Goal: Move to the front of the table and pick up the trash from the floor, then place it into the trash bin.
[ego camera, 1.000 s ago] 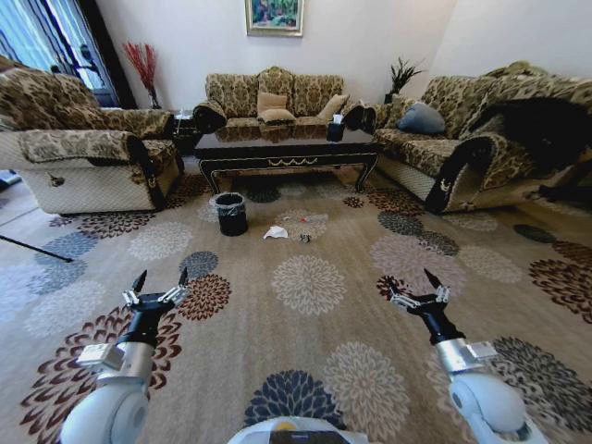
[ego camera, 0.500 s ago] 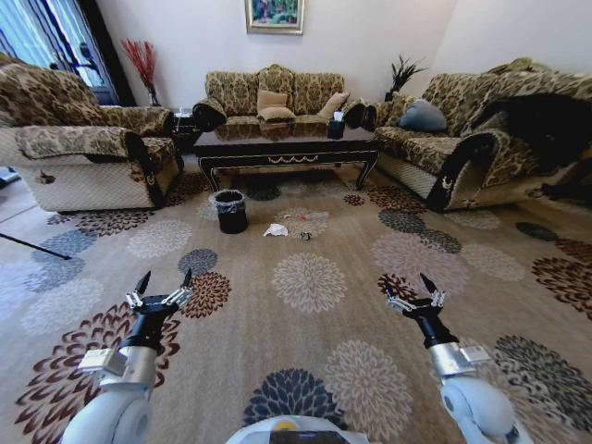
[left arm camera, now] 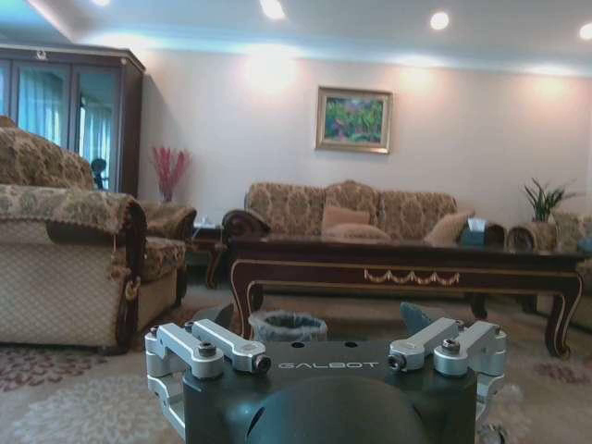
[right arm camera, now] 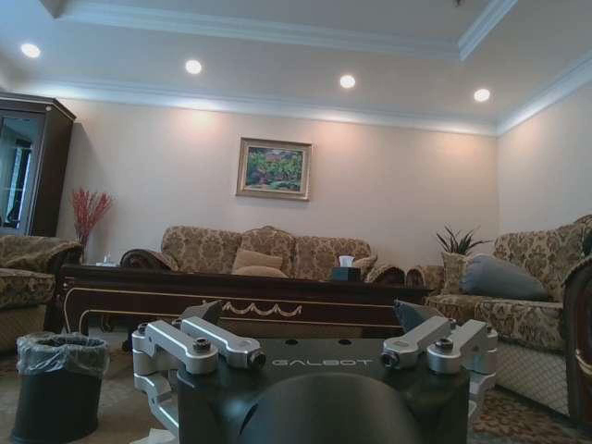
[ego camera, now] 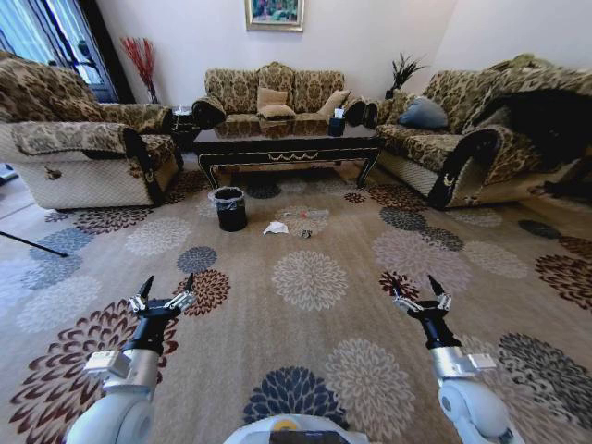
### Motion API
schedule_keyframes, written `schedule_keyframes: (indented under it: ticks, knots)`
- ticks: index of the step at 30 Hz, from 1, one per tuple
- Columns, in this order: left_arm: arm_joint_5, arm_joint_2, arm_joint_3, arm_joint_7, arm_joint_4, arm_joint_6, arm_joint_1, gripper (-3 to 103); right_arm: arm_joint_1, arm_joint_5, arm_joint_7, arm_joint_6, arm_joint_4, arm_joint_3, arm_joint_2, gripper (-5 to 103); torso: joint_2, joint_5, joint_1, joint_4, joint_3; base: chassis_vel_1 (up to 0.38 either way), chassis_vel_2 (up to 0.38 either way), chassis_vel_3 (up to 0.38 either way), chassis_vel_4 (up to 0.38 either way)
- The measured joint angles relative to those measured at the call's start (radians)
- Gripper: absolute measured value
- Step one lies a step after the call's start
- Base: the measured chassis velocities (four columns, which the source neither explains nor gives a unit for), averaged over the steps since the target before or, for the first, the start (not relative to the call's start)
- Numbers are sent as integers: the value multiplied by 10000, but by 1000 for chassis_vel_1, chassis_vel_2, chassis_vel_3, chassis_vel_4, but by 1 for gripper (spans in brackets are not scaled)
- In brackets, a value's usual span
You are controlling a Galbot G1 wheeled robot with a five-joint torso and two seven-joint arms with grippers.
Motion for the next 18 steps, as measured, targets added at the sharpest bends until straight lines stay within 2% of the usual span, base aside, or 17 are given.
schedule_keyframes:
  ticks: [8, 15, 18]
  knots:
    - [220, 22, -15, -211, 206, -168, -28, 100, 65, -12, -137, 129, -45, -24, 166, 100, -22, 0, 11, 0, -31, 0, 0, 0, 0]
    - [430, 3, -8, -342, 363, -212, 13, 100, 135, 85, -1012, 407, -218, 90, 418, 100, 8, -1, 19, -1, -9, 0, 0, 0, 0]
    - [442, 53, -8, -490, 348, -50, 0, 100, 278, 125, -1194, 572, -388, 33, 489, 100, 18, 1, 20, -1, -1, 0, 0, 0, 0]
